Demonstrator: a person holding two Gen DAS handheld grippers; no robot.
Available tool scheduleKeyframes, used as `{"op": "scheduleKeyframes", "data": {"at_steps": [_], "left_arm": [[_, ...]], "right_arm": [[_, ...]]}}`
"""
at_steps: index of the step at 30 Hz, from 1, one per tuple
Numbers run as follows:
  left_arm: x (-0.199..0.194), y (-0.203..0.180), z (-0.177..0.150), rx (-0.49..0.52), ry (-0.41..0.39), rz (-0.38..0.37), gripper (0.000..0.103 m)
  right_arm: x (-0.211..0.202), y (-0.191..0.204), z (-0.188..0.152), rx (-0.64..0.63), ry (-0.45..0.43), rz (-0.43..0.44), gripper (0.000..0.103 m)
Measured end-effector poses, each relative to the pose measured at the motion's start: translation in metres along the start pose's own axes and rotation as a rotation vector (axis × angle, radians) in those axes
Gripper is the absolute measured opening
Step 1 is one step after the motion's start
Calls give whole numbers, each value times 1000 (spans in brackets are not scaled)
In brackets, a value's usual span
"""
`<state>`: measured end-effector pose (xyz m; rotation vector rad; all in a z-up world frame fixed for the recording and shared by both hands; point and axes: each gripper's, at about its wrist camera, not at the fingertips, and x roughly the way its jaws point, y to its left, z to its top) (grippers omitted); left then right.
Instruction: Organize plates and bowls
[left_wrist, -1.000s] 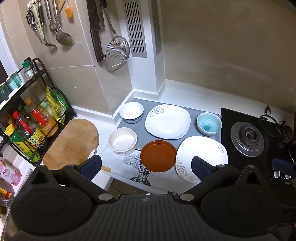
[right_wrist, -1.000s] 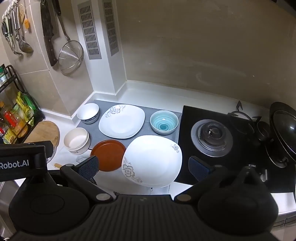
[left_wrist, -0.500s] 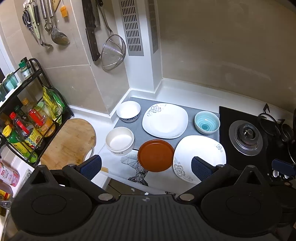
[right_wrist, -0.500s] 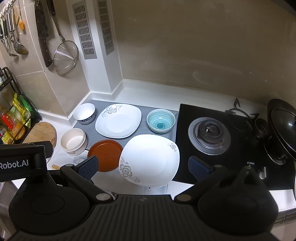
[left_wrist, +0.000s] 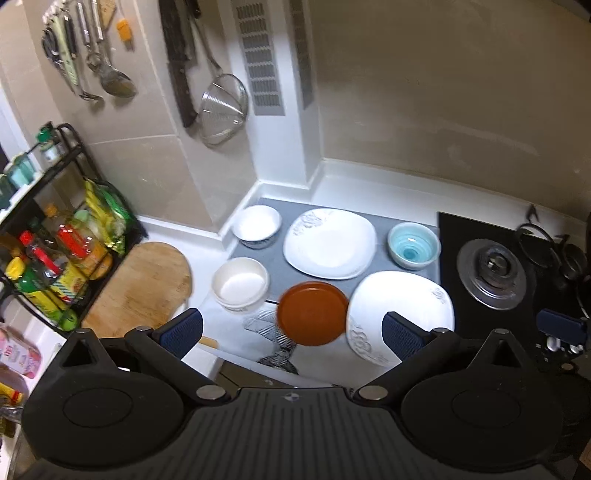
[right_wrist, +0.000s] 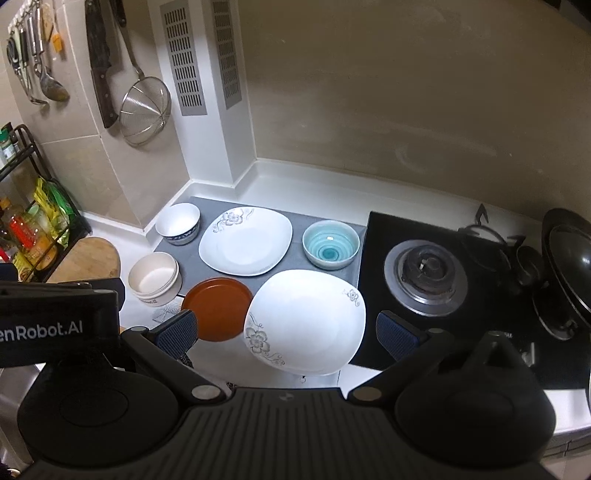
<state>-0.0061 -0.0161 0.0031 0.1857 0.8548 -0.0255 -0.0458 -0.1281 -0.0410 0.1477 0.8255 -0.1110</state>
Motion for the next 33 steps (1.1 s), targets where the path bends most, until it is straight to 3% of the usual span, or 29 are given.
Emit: {"op": "scheduleKeyframes", "data": {"at_steps": [23,33], "left_arm": [[10,7,-12,3,24,7,103],[33,27,-9,8,49,-3,103]], "right_arm": [[9,17,-11,-6,52,5,103],[30,36,-8,1,100,5,103]]}}
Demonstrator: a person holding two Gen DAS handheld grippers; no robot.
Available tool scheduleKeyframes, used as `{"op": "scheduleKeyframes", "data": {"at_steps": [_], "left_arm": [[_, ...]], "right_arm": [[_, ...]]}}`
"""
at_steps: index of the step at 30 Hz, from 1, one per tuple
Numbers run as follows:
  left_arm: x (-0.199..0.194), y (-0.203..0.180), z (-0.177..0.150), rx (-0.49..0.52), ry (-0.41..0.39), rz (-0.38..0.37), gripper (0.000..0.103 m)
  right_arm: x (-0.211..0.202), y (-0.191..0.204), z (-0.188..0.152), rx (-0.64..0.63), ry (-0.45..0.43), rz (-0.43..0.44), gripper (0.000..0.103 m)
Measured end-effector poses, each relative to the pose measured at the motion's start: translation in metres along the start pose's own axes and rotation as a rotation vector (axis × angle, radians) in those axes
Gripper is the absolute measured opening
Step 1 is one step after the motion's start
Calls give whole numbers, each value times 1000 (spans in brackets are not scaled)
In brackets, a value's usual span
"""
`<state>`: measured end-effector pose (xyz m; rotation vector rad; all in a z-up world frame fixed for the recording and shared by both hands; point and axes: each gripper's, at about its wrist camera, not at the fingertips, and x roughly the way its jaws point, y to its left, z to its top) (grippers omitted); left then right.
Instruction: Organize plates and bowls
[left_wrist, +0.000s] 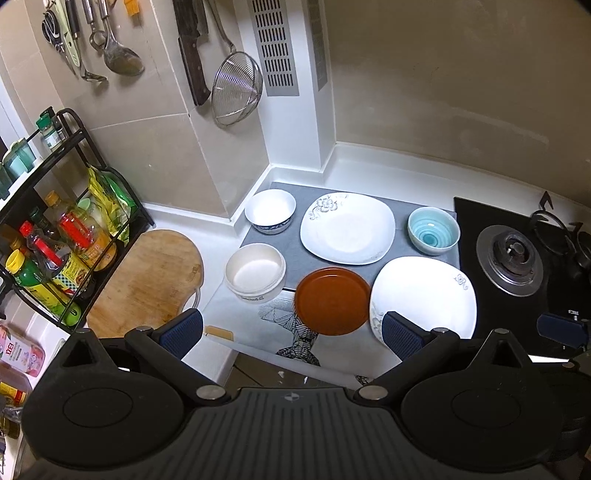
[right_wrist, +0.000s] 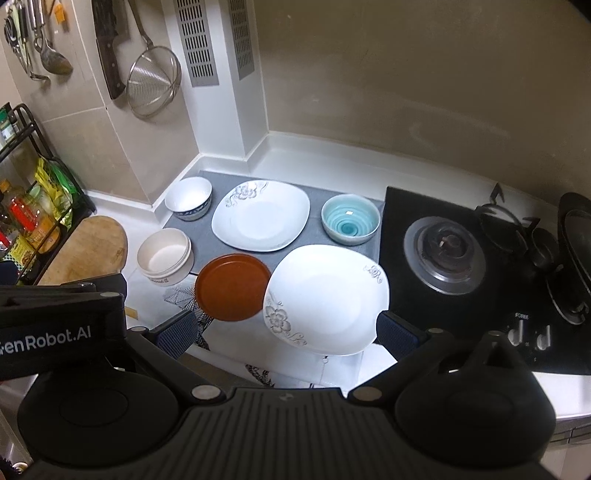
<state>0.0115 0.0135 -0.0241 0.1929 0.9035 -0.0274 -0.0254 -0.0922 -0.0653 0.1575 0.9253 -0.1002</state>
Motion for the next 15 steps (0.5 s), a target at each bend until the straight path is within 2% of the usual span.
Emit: {"op": "scheduleKeyframes", "data": {"at_steps": [8,15], "left_arm": [[34,26,19,11,22,-54,103],[87,50,37,31,67,-128,103]], "right_arm": [[24,28,17,1,24,-68,103],[63,47,35,36,78,-101,103]]}}
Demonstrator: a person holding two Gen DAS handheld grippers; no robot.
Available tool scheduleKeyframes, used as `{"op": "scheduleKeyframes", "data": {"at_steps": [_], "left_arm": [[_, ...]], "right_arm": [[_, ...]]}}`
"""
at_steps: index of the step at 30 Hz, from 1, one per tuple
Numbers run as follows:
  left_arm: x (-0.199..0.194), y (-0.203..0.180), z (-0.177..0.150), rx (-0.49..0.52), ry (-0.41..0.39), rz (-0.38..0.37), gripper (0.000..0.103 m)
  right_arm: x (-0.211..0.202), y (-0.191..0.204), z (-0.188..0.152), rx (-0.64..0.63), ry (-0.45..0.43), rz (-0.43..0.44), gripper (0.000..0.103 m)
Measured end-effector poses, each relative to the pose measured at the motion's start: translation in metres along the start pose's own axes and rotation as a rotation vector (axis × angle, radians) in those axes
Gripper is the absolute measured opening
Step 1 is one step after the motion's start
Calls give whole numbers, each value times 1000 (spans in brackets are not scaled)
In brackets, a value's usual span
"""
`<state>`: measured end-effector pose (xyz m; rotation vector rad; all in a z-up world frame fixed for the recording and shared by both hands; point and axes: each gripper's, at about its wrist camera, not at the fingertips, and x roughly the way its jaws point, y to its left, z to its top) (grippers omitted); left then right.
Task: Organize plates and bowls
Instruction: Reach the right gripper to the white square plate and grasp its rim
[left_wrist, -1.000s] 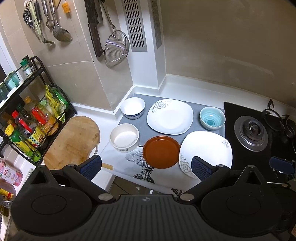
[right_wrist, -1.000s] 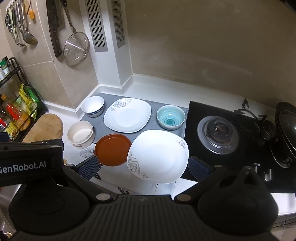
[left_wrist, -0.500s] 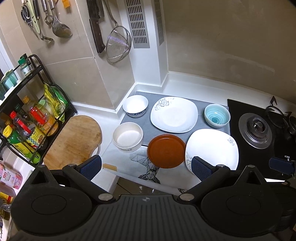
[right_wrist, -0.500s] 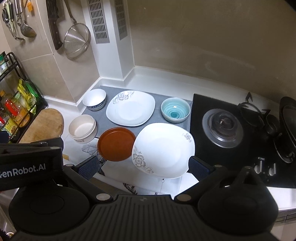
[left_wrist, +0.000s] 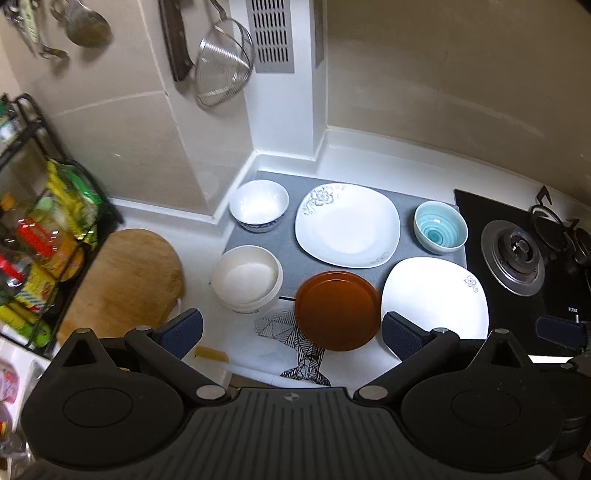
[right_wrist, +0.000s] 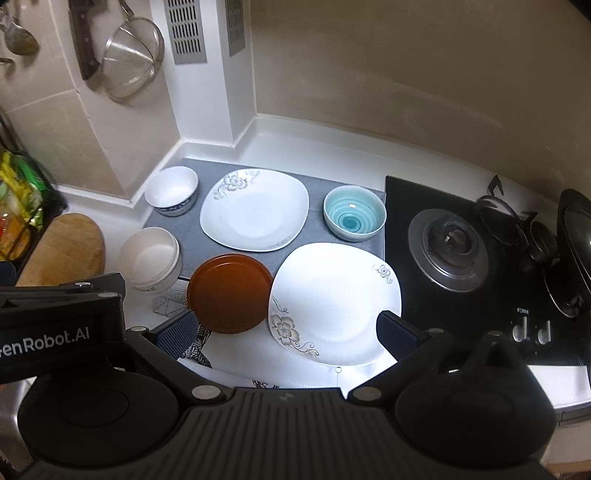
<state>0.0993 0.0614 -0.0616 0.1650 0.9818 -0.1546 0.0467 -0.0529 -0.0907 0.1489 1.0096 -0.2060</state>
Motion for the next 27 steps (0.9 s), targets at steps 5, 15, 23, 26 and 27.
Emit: {"op": "scheduleKeyframes", "data": {"at_steps": [5,15,23,26,27], "left_arm": [[62,12,16,42,102,-111,103],[218,-4,-6,49,278,-380,96],[289,-32,-12,-182,541,-581,51],[303,-43,-16,-216,556,-548,40],[305,-43,-19,-229,544,-528,40]], "right_arm": [[37,8,5,-20,-3,-48,103],[139,-102,-57,318,66,231,103],[181,-205,-62,561,64,280,102],[187,-233,-59,608,65,402,100],[189,-238,-56,604,66,417,99]]}}
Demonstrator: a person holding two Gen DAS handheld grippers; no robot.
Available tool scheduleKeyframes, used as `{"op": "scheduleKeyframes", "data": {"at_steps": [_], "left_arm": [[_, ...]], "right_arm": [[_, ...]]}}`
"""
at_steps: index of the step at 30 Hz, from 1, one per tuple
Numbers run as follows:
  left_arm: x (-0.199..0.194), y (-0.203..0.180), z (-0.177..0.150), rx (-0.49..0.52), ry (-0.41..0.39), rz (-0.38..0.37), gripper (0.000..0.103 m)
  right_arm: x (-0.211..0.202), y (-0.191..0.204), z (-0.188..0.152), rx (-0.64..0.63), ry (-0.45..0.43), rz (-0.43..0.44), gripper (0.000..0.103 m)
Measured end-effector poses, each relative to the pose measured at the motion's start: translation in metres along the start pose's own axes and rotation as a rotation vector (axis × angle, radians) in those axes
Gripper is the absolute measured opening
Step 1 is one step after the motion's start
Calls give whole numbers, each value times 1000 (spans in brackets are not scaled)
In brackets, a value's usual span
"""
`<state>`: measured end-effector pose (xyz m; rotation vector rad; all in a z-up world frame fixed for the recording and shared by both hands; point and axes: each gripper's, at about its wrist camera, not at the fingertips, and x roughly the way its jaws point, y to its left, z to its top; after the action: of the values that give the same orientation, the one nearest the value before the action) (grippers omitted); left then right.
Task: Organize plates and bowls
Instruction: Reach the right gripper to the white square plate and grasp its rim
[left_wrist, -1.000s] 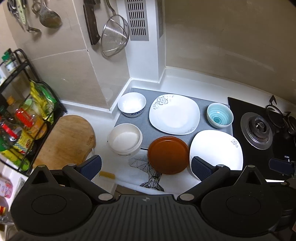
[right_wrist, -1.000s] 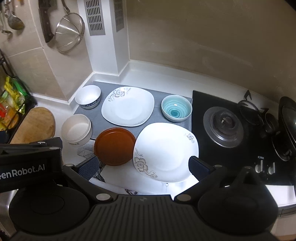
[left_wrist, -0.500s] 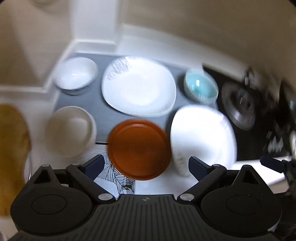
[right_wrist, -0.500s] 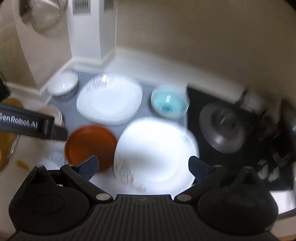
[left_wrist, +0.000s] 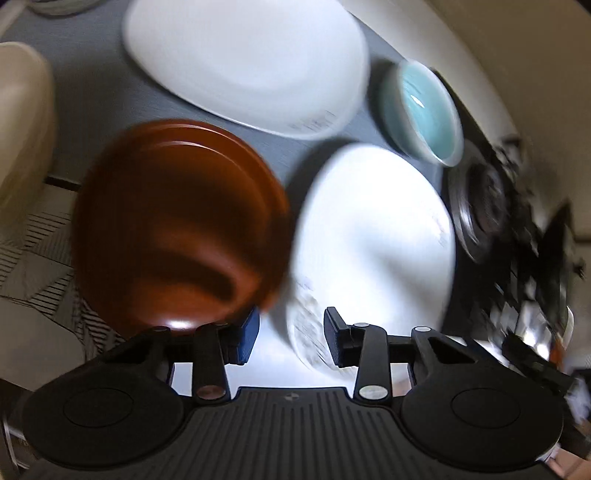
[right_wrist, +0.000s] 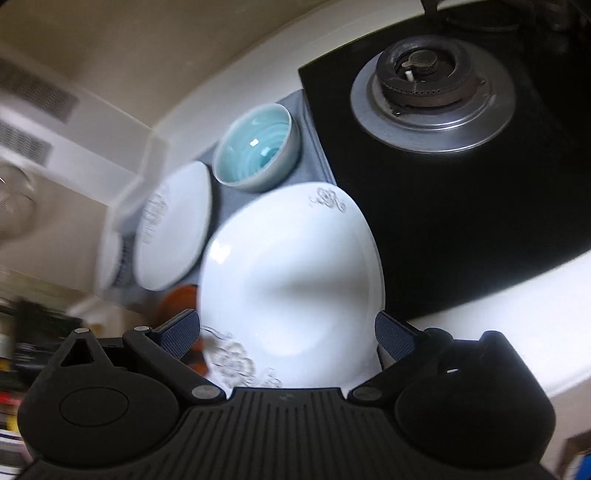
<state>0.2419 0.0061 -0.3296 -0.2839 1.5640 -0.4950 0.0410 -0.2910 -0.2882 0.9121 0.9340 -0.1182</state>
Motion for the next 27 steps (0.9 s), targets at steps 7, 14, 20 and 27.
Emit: {"op": "scheduleKeyframes", "data": {"at_steps": [7,14,20,27], "left_arm": [[11,9,-4,-71,-3,-37,35],[10,2,0,-87,4,-72,26],[10,1,-11,-75,48,-62,26],[27,-9,-5,-69,58,-37,24]], "right_arm": [[18,-19,28,-138,48,-78,67],[33,-50,32,-91,18,-80,58],[34,-51,26,-71,18,1,58],[44,-55,18,-70,38,24,53]]}}
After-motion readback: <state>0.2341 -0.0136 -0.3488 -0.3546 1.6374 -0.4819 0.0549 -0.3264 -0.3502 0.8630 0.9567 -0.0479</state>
